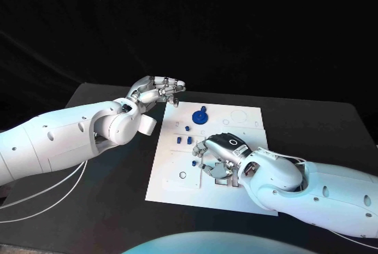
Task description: Assemble the parts on the task board
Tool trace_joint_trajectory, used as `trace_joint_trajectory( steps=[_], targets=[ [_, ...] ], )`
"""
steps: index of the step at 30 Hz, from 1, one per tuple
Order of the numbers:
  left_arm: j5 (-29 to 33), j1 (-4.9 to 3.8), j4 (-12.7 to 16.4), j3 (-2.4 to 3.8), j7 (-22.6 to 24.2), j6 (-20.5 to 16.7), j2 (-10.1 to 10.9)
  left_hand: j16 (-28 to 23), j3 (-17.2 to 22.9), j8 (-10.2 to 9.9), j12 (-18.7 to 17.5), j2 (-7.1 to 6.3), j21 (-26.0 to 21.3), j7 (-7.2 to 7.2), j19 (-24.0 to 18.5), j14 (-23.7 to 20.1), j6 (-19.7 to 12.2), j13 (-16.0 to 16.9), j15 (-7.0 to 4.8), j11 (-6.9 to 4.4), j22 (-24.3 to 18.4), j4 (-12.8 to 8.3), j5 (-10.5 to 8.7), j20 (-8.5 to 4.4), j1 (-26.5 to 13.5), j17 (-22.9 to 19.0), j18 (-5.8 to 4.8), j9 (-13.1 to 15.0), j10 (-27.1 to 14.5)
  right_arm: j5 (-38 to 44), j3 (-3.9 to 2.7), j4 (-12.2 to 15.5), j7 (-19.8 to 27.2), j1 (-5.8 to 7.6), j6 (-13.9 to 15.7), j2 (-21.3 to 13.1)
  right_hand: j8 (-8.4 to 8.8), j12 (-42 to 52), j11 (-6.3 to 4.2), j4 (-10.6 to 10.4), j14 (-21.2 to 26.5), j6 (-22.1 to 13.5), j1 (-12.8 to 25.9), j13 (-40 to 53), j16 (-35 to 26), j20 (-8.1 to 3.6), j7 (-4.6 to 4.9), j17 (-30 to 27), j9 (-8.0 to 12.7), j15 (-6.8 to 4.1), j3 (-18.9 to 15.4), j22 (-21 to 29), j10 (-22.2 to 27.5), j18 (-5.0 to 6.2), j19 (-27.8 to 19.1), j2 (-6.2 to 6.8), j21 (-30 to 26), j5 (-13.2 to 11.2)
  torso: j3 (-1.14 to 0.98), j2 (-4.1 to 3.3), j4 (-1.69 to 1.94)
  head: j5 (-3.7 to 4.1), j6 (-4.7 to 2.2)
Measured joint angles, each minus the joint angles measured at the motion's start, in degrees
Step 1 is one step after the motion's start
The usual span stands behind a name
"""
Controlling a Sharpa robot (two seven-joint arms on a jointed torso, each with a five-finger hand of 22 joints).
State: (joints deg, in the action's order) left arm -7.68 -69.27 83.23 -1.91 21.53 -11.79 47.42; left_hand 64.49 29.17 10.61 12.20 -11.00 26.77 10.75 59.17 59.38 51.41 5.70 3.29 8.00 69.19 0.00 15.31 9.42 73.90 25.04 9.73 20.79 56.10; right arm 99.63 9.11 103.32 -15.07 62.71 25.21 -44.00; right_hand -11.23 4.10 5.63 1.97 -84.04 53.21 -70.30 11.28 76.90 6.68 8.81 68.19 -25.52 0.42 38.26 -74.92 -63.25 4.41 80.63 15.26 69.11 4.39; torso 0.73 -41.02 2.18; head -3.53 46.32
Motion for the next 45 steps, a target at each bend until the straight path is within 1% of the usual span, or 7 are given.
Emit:
trace_joint_trajectory(
  steps=[11, 12, 13, 14, 18, 28, 45],
  targets=[
    [0.0, 0.0, -0.16, -0.04, -0.09, 0.2, 0.12, 0.0, 0.0, 0.0, 0.0, 0.0, 0.0, 0.0, 0.0, 0.0, 0.0, 0.0, 0.0, 0.0, 0.0, 0.0, 0.0, 0.0, 0.0, 0.01, 0.0, 0.01, 0.0, -1.81, -0.92, 2.8, -0.46, 4.34, -0.02, -8.48, 0.0, 0.35, -0.11, -0.68, 0.0, 0.43, 0.37, -0.4, 0.0, 0.0, -0.01, -0.06, 0.72, 0.0, -3.6, 0.01, 0.85, 0.0, 0.0, 0.37, -0.3, 0.91, 0.04, 0.03, -0.04, 1.02, -0.53],
    [0.0, 0.0, -0.15, -0.05, -0.09, 0.25, 0.12, 0.0, 0.0, 0.0, 0.0, 0.0, 0.0, 0.0, 0.0, 0.0, 0.0, 0.0, 0.0, 0.0, 0.0, 0.0, 0.0, 0.0, 0.0, 0.0, 0.0, 0.01, 0.0, -2.26, -0.96, 2.51, -0.61, 4.73, -0.66, -9.17, 0.48, 0.48, 0.03, -1.14, 0.0, -0.15, 0.16, -0.62, 0.0, 0.26, 0.05, -0.42, 1.18, 0.0, -7.38, 0.01, 1.76, 0.0, -0.26, 0.16, -1.09, 1.56, 0.04, 0.04, -0.04, 1.13, -0.6],
    [0.0, 0.0, -0.15, -0.05, -0.09, 0.27, 0.13, 0.0, 0.0, 0.0, 0.0, 0.0, 0.0, 0.0, 0.0, 0.0, 0.0, 0.0, 0.0, 0.0, 0.0, 0.0, 0.0, 0.0, 0.0, 0.01, 0.0, 0.0, 0.0, -2.58, -0.96, 2.28, -0.72, 4.95, -1.29, -9.62, 1.07, 1.18, 0.26, -2.64, 0.0, -1.43, -1.9, -1.0, 0.0, 0.6, 0.13, -1.26, 2.08, 0.42, -17.56, 0.01, 3.4, 0.0, -0.87, -1.9, -2.41, 3.05, 0.06, 0.05, -0.04, 1.2, -0.67],
    [0.0, 0.01, -0.15, -0.05, -0.1, 0.3, 0.14, 0.0, 0.0, 0.0, 0.0, 0.0, 0.0, 0.0, 0.0, 0.0, 0.0, 0.0, 0.0, 0.0, 0.0, 0.0, 0.0, 0.0, 0.0, 0.0, 0.0, 0.01, 0.0, -2.88, -0.96, 2.02, -0.84, 5.1, -2.01, -9.99, 1.07, 1.84, 0.38, -4.55, 0.08, -1.92, -3.51, -1.22, 0.0, 0.52, 0.18, -1.76, 2.64, 0.54, -22.42, 0.01, 4.15, -0.01, -1.2, -2.62, -3.12, 3.39, 0.07, 0.05, -0.04, 1.27, -0.74],
    [0.0, 0.01, -0.13, -0.07, -0.1, 0.39, 0.17, 0.0, 0.0, 0.0, 0.0, 0.0, 0.0, 0.0, 0.0, 0.0, 0.0, 0.0, 0.0, 0.0, 0.0, 0.0, 0.0, 0.0, 0.0, -0.04, 0.0, 0.01, 0.0, -3.96, -0.93, 1.14, -1.22, 5.48, -5.06, -10.87, 0.32, 3.91, 0.42, -11.26, 0.09, -2.34, -8.93, -1.79, 0.26, 0.49, -0.11, -2.74, 3.99, 0.54, -29.14, 0.01, 5.75, 0.0, -1.35, -2.69, -4.09, 3.5, 0.07, 0.0, 0.01, 1.47, -0.94],
    [-0.01, 0.01, -0.1, -0.08, -0.1, 0.51, 0.18, 0.0, 0.0, 0.0, 0.0, 0.0, 0.0, 0.0, 0.0, 0.0, 0.0, 0.0, 0.0, 0.0, 0.01, 0.0, 0.0, 0.0, 0.0, -0.04, 0.0, 0.01, 0.01, -4.46, -0.87, -0.53, -1.51, 5.57, -8.52, -10.56, -1.18, 5.83, 0.18, -14.19, 0.1, -1.11, -13.71, -2.29, 0.96, 0.11, -0.09, -2.45, 5.05, 0.52, -25.36, 0.02, 5.51, -0.01, -0.97, -3.34, -2.89, 2.32, 0.07, -0.06, 0.11, 1.63, -0.97],
    [-0.01, 0.01, 0.02, -0.09, -0.1, 0.54, 0.44, 0.0, 0.0, 0.0, 0.22, 0.0, 0.01, 0.0, 0.0, 0.0, 0.0, -0.05, 0.0, -0.21, -0.12, 0.0, 0.24, 0.0, 0.0, -0.13, 0.0, -0.05, -0.2, -4.08, -0.82, -2.03, -1.63, 5.37, -8.7, -9.2, -2.91, 6.19, -0.62, -14.21, -0.08, 4.92, -12.57, -3.97, 2.72, -0.32, -0.6, -1.62, 6.57, 0.25, -5.62, -0.03, -1.26, 0.0, 1.15, -0.67, 0.79, -0.2, 0.1, -0.1, 0.06, 1.56, -0.77]
  ],
)
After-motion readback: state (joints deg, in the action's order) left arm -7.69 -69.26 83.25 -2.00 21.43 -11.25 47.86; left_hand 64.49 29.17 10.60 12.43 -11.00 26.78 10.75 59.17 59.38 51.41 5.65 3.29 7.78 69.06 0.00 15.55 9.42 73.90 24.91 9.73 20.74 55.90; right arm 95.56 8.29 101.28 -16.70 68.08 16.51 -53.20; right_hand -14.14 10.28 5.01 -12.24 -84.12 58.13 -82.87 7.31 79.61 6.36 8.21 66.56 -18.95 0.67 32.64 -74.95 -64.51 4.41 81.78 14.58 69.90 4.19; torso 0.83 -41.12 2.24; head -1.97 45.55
